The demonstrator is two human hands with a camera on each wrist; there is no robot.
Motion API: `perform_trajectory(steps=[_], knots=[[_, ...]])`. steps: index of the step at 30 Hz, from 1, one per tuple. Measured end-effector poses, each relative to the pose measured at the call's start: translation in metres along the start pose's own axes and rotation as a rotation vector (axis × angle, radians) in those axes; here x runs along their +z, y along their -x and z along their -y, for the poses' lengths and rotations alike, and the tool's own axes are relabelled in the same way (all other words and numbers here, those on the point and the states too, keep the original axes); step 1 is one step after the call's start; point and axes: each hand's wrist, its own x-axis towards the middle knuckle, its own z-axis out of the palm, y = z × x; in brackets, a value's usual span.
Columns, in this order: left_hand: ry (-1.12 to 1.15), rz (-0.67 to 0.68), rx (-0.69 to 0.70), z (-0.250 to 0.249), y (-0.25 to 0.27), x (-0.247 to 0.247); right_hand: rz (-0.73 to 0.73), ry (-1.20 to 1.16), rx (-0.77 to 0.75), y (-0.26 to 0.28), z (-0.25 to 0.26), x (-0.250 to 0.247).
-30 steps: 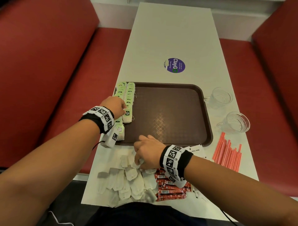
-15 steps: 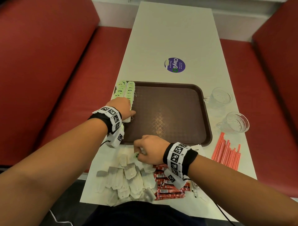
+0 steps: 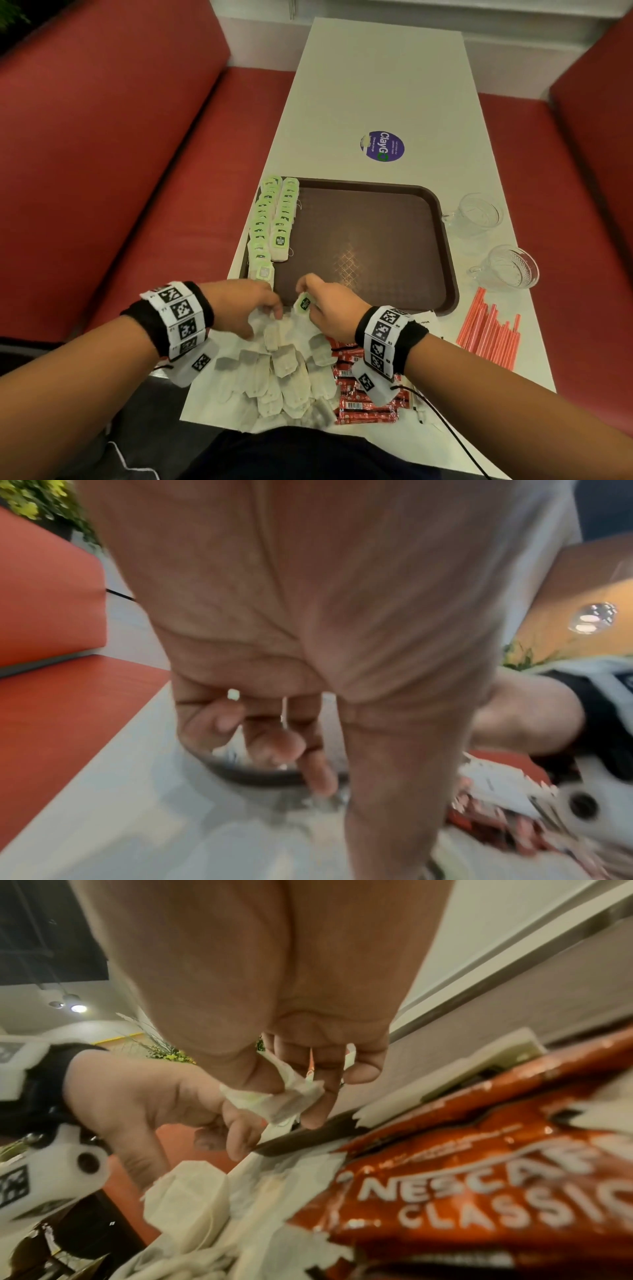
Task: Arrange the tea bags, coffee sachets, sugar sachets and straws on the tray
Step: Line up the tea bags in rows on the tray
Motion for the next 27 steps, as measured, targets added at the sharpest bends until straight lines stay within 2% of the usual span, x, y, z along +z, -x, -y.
perform_trajectory(steps=[4, 8, 12, 17, 22, 27], knots=[[-0.008, -0.062, 0.077, -0.007, -0.001, 0.015, -0.026, 0.020, -0.025, 0.002, 0.003, -0.002], [-0.046, -0.105, 0.103, -0.012, -0.004, 0.014, -0.076, -0.110, -0.038, 0.005, 0.003, -0.001], [0.017, -0.308, 0.127, -0.016, -0.002, -0.002, -0.128, -0.157, -0.032, 0.012, 0.004, -0.003], [0.076, -0.532, 0.093, -0.027, 0.004, -0.018, -0.199, -0.225, -0.035, 0.013, 0.007, -0.006], [0.090, -0.678, 0.163, -0.039, 0.010, -0.024, -0.273, -0.231, -0.108, 0.010, 0.014, -0.007], [0.093, -0.735, 0.097, -0.037, 0.011, -0.030, -0.308, -0.161, -0.125, 0.000, 0.012, -0.007]])
